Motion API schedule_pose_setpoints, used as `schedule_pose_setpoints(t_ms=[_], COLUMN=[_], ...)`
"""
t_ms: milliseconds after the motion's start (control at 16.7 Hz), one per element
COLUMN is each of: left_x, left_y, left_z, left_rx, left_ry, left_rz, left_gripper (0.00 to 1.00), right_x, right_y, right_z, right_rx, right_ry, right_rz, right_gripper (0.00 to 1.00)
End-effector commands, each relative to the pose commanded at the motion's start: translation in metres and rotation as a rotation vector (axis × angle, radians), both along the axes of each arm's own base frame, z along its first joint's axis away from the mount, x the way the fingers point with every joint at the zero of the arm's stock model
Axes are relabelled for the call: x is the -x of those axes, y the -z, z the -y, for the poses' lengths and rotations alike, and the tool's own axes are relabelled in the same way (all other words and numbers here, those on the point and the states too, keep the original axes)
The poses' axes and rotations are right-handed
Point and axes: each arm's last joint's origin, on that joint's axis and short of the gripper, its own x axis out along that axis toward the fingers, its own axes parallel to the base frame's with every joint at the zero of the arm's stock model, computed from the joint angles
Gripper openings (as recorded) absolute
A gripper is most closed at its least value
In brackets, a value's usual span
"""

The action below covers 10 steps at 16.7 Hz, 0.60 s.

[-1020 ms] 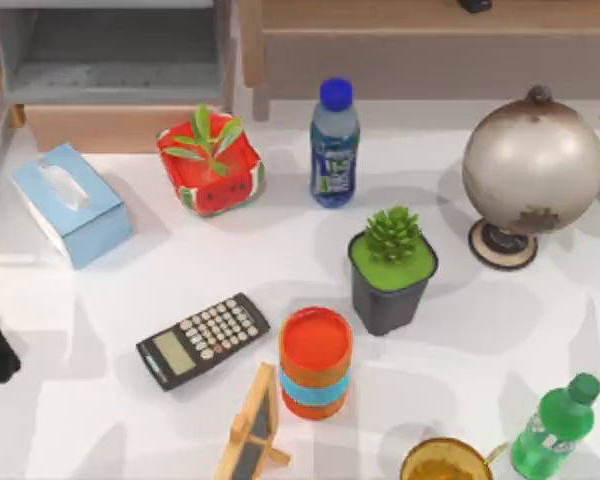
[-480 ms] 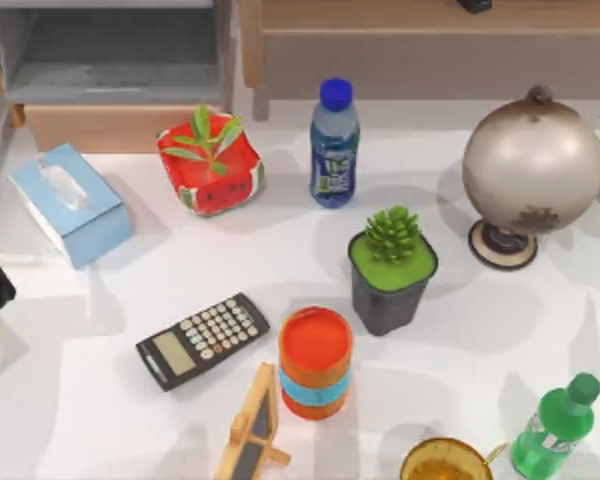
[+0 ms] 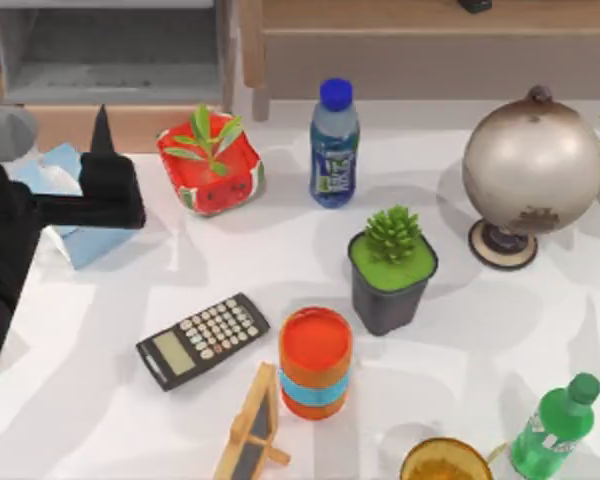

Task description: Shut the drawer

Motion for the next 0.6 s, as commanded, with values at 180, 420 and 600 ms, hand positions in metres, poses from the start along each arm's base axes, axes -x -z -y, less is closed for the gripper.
schedule_pose_setpoints(t_ms=[180,420,600], left_x=[-0.014,-0.020,-0.019], left_y=[-0.007,-0.013,-0.012], left_z=[0.026,0.037,0.036], left_rx=[-0.002,0.012,0.010], left_ry=[-0.027,-0.062,-0.063], left_rz=[0.004,0.024,0.022], left_gripper=[1.00,1.00,1.00], right_x=[0.000,0.000,0.000], right_y=[0.000,0.000,0.000], right_z=[0.000,0.000,0.000], right_rx=[0.000,0.000,0.000], right_ry=[0.000,0.000,0.000], right_rz=[0.000,0.000,0.000], right_gripper=[1.00,1.00,1.00])
